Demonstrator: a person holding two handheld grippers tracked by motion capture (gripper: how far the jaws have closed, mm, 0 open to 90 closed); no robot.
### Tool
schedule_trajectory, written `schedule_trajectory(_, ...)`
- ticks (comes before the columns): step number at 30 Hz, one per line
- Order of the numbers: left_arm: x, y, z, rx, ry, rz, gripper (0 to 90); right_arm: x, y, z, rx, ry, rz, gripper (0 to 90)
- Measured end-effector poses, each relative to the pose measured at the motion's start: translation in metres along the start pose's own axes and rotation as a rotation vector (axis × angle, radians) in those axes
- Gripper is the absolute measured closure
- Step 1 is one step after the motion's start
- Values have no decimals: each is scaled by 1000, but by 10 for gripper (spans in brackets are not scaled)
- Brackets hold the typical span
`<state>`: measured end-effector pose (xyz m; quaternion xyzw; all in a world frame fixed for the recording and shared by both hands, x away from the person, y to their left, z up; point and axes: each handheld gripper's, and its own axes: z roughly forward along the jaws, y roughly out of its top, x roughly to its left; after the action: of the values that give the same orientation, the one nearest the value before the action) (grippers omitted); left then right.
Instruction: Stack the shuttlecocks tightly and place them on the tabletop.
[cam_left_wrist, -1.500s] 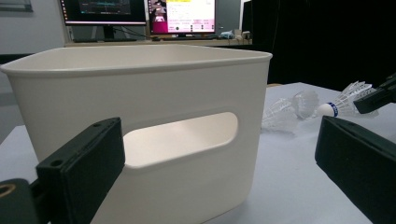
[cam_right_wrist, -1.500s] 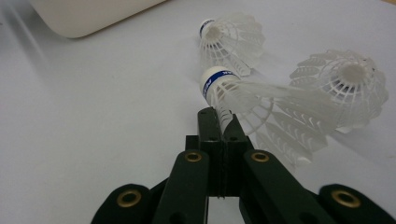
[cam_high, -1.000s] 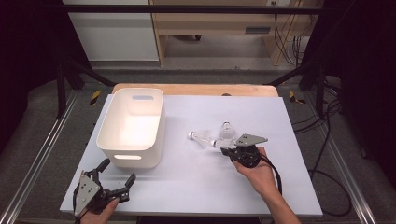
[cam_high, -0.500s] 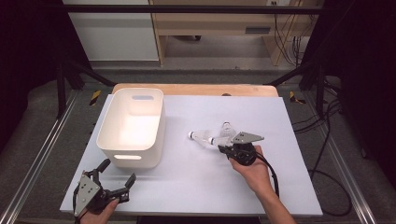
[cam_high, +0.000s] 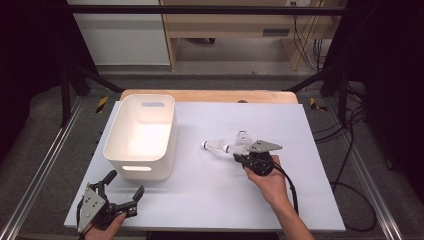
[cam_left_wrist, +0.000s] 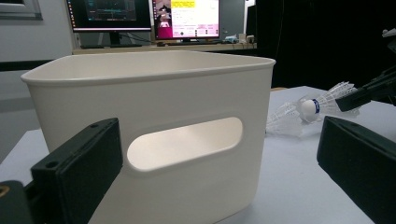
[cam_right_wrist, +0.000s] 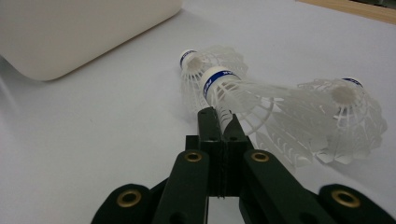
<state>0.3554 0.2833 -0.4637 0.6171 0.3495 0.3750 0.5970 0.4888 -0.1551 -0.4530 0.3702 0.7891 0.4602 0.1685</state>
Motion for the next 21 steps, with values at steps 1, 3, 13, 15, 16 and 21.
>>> schedule_trajectory(1, 0, 0, 0, 0, 0, 1, 4, 0, 0, 0, 0, 1, 2, 900)
schedule_trajectory(3, 0, 0, 1, -1, -1, 0, 4, 0, 0, 0, -1, -1, 1, 900)
schedule_trajectory(13, -1, 0, 0, -3, -1, -1, 5, -2, 0, 3, 13, -22, 14, 900)
schedule_trajectory(15, 0, 0, 0, -3, -2, -2, 5, -3, 0, 4, 11, -27, 23, 900)
schedule_trajectory(16, 0, 0, 0, -4, -2, -3, 5, -3, 1, 5, 13, -29, 29, 900)
schedule_trajectory(21, 0, 0, 0, -6, -1, -3, 5, -4, 2, 8, 16, -36, 39, 900)
